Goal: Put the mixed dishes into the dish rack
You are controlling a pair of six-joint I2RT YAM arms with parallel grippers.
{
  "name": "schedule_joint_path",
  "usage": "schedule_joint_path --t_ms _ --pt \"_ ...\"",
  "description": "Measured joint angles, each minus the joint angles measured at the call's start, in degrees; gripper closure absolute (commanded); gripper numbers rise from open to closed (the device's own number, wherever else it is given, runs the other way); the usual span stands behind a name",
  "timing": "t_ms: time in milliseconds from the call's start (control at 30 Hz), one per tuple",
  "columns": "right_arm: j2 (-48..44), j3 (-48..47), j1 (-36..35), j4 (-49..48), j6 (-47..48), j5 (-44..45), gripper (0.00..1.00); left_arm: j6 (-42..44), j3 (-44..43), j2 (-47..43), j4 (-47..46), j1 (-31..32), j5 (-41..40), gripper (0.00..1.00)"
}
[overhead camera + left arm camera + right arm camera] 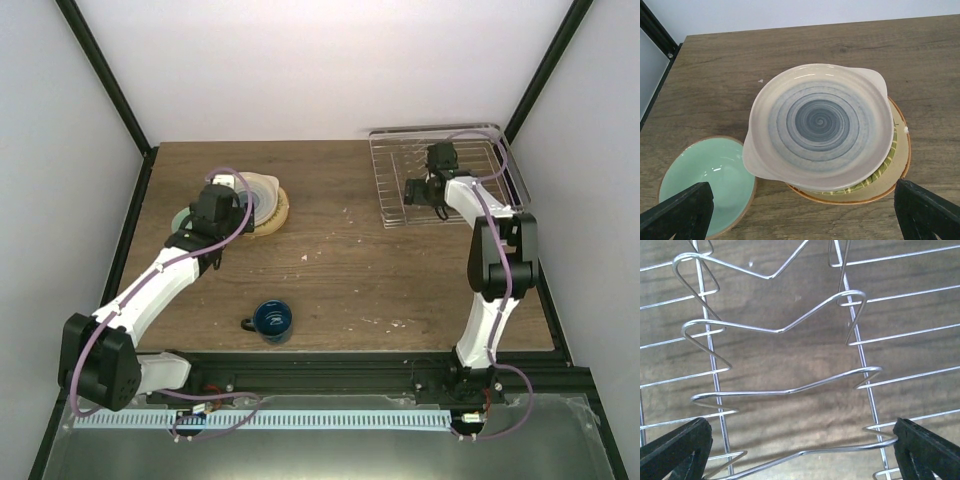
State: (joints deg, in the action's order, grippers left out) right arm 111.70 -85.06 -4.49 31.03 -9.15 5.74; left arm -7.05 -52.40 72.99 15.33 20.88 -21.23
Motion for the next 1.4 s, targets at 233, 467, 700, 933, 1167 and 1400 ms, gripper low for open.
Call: schedule_joint_path --t_ms 233,467,700,933,1167,1400 --pt "-5.5 6.6 -3.3 0.9 -2.8 0.9 0.00 0.0 0.0 0.0 0.0 0.0 0.7 0.00" --pt "-10.1 12.9 -10.6 1.0 -6.5 2.9 0.00 0.0 0.0 0.0 0.0 0.0 1.1 0.00" --pt "-12.3 16.8 -14.9 0.3 -11.2 6.9 0.00 -0.2 0.0 -0.1 0.0 0.0 1.9 0.00" --pt "-15.4 21.8 -19.5 -0.5 -17.9 13.6 0.00 -0.3 0.0 -0.5 0.1 0.0 2.3 0.00" --pt "-17.8 24.0 -23.4 3.5 -20.0 14.8 0.00 -0.7 0.0 -1.0 0.3 0.0 2.9 0.00" --pt "-18.6 22.9 -25.1 4.7 -20.0 14.3 0.00 -1.3 0.0 -1.6 0.6 0.0 3.4 0.00"
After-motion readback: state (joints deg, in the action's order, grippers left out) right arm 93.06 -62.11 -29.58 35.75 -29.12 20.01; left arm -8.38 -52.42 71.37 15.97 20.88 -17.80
